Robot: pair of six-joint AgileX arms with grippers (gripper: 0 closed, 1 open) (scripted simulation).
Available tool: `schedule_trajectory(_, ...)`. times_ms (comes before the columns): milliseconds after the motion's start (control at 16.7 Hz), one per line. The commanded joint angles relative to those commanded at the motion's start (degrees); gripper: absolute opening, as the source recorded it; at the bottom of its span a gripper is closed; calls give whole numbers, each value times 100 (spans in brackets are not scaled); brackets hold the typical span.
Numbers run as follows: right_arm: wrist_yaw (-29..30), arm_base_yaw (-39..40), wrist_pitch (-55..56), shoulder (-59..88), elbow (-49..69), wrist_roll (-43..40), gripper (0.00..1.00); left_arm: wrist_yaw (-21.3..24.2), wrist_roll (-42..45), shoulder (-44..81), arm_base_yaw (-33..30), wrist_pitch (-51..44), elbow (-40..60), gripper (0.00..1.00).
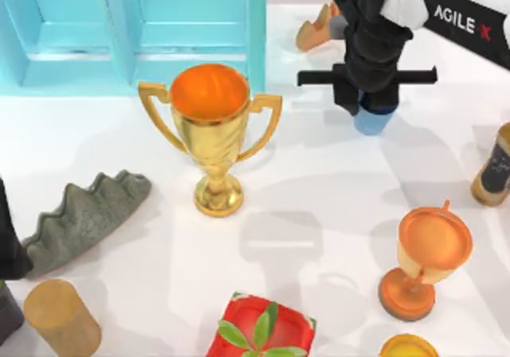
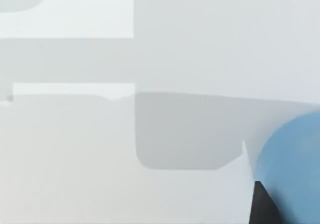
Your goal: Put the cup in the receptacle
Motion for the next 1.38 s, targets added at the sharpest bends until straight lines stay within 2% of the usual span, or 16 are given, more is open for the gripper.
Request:
schedule_trajectory(300, -16, 2, 23, -84, -41, -73, 0, 0, 0, 0, 0, 0, 0, 100)
schedule_trajectory(540, -132, -362, 117, -868, -415, -879, 0, 0, 0, 0, 0, 0, 0, 100)
schedule_trajectory(720, -234, -1204, -87, -1741, -1050, -1832, 0, 0, 0, 0, 0, 0, 0, 100)
schedule_trajectory(1080, -396, -3469, -1182, -3538, -2700, -3662, 0, 0, 0, 0, 0, 0, 0, 100)
schedule_trajectory(1200, -457, -3963, -1528, -3983, -3091, -4034, 0, 0, 0, 0, 0, 0, 0, 100)
schedule_trajectory(1380, -503, -4249, -1777, -4265, -3351, -4275, 0, 0, 0, 0, 0, 0, 0, 100)
